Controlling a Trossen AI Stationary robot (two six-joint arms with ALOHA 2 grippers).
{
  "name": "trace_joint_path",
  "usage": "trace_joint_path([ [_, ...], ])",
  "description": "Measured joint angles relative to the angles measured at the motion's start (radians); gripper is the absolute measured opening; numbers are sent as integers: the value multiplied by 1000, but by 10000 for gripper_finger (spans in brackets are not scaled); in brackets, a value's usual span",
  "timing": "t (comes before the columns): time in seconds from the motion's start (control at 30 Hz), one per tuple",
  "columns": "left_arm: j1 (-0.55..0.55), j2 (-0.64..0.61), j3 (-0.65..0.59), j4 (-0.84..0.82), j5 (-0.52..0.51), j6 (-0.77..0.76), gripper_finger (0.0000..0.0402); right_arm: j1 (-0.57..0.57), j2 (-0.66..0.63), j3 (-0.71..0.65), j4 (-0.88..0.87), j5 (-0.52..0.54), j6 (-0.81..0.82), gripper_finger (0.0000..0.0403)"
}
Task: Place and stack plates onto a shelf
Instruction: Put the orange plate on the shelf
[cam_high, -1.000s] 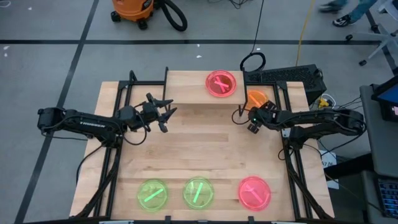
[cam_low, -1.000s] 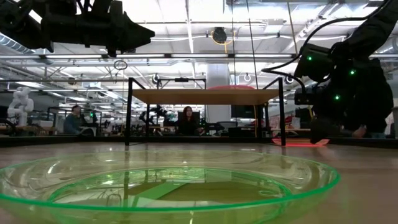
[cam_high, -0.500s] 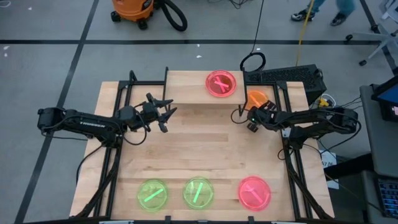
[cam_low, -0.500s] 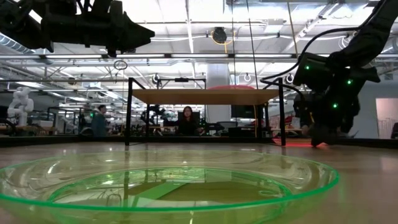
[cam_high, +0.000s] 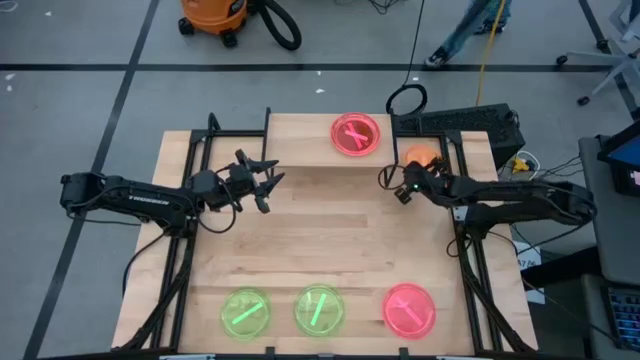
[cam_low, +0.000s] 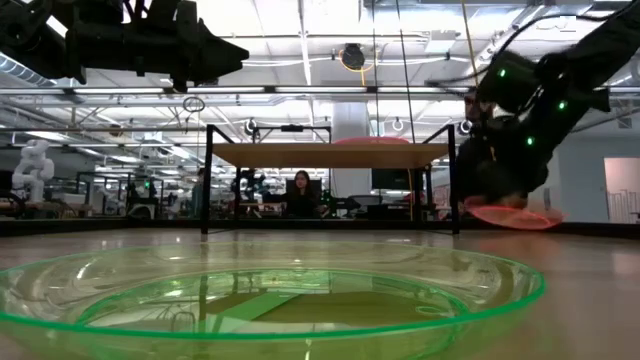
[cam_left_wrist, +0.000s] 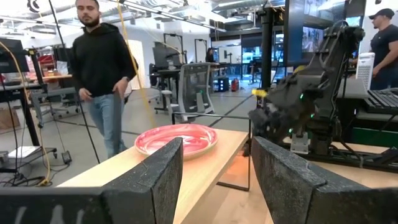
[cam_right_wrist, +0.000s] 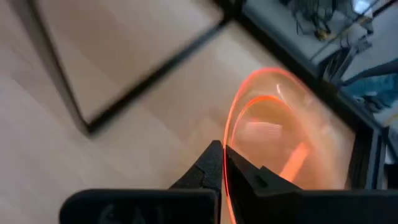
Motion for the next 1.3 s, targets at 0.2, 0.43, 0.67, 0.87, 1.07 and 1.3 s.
trace_joint_path([
  [0.2, 0, 0, 0, 0, 0, -1, 198, 34, -176, 6, 0, 80, 23, 0],
  [0.43, 0, 0, 0, 1, 0, -15, 198, 38, -276, 6, 257, 162, -87, 0],
  [0.67, 0, 0, 0, 11, 0, -16, 198, 44, -216, 159, 338, 100, -241, 0],
  [0.87, 0, 0, 0, 54, 0, -10, 198, 43, -51, 338, 374, -60, -306, 0],
  [1.07, 0, 0, 0, 57, 0, -6, 198, 43, 178, 507, 472, -230, -390, 0],
  [1.3, -3, 0, 0, 154, 1, -3, 198, 43, 455, 747, 503, -328, -472, 0],
])
